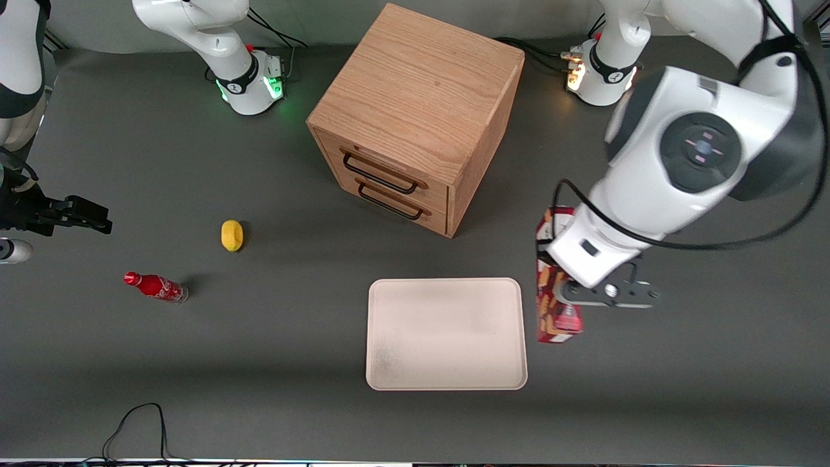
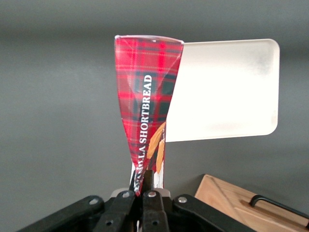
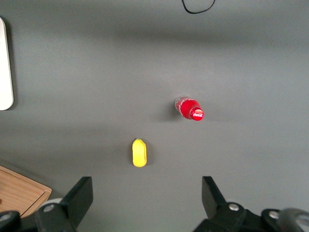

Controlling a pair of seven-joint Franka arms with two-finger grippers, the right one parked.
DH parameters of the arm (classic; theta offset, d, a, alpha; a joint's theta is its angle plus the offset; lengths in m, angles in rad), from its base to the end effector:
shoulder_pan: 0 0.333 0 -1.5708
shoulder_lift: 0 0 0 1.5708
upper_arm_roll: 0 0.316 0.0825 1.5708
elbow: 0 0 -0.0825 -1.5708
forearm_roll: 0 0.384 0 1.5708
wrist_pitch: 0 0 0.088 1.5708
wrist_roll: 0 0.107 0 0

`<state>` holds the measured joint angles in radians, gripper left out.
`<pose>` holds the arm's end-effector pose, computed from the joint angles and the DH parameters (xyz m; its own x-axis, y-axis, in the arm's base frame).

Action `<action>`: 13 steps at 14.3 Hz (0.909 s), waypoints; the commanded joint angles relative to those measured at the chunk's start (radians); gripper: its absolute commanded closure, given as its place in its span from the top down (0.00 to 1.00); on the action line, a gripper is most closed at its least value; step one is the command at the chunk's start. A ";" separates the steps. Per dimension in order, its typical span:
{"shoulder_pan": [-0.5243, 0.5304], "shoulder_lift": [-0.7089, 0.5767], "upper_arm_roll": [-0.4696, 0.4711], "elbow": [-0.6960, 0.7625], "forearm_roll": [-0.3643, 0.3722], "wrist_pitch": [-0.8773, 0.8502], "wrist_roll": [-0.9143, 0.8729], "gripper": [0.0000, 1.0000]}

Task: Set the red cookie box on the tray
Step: 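Carry the red box over the white tray's edge and lower it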

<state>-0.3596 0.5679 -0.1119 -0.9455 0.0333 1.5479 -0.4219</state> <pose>0.6448 -0.2957 0.5570 0.9993 -0.0292 0.0230 -0.0301 -0.9988 0.0397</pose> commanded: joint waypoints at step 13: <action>0.004 0.348 0.018 -0.049 0.016 0.365 -0.041 0.00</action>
<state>-0.3581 0.9115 -0.0960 -0.9911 0.0396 1.8953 -0.4564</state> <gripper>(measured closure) 0.974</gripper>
